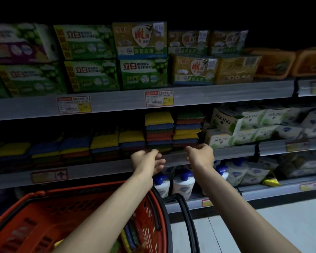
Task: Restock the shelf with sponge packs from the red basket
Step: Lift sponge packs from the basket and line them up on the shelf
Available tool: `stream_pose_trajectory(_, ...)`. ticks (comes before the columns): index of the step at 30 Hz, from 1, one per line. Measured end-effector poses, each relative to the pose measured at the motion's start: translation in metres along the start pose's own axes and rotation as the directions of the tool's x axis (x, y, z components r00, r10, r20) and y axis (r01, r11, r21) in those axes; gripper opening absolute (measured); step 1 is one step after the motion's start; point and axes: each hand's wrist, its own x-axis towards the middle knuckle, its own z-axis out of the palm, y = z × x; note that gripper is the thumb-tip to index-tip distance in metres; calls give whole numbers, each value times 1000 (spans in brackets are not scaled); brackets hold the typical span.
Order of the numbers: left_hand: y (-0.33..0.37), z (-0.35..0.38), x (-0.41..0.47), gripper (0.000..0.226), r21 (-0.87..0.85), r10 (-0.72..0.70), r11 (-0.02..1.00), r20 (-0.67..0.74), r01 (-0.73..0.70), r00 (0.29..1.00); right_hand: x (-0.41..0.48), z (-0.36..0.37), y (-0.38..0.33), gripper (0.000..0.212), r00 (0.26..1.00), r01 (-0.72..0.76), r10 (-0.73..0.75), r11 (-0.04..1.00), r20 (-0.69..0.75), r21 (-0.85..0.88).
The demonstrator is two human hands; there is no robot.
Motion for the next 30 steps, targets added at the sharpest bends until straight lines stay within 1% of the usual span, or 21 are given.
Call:
stream_pose_trajectory(2,-5,1,2,11,1,-18,1000,-5,18,1000,5,-3,5,27,999,8,-9,1000,-35,-11)
stream_pose_trajectory(5,-10,4,5,12,-4,-33,999,-20,33,999,15,-3,12,26,999,21,-22,999,-39,-28)
stream_pose_trajectory(8,-13,6,6,17,3,-31,1000,-32,31,999,9,-4,9,44,998,34,-37,997,-41,-73)
stream_pose_trajectory(10,-14,7,7,17,-1,-35,999,-36,35,999,8,-4,8,47,998,34,-38,996,-56,-78)
stream_pose_trajectory(13,-14,8,7,13,-7,-38,999,-37,37,999,5,-6,5,34,995,38,-45,995,-88,-87)
stream_pose_trajectory(17,-14,7,9,10,5,-36,999,-30,36,999,6,-9,4,25,993,38,-48,995,-105,-95)
stream_pose_trajectory(20,-13,6,7,17,19,-34,999,-9,34,999,7,-9,5,18,994,40,-48,996,-99,-78)
stream_pose_trajectory(24,-14,2,4,16,44,-23,999,6,23,1000,8,-7,7,11,996,40,-44,998,-82,-48)
stream_pose_trajectory(25,-15,1,3,14,58,-23,998,15,22,1000,9,-6,9,14,996,42,-45,998,-78,-39)
stream_pose_trajectory(27,-15,-4,0,9,108,-6,994,44,1,999,9,-7,11,25,997,45,-46,999,-55,-16)
stream_pose_trajectory(30,-13,-19,-7,7,239,84,965,108,-108,991,6,-7,15,40,998,63,-63,998,5,-4)
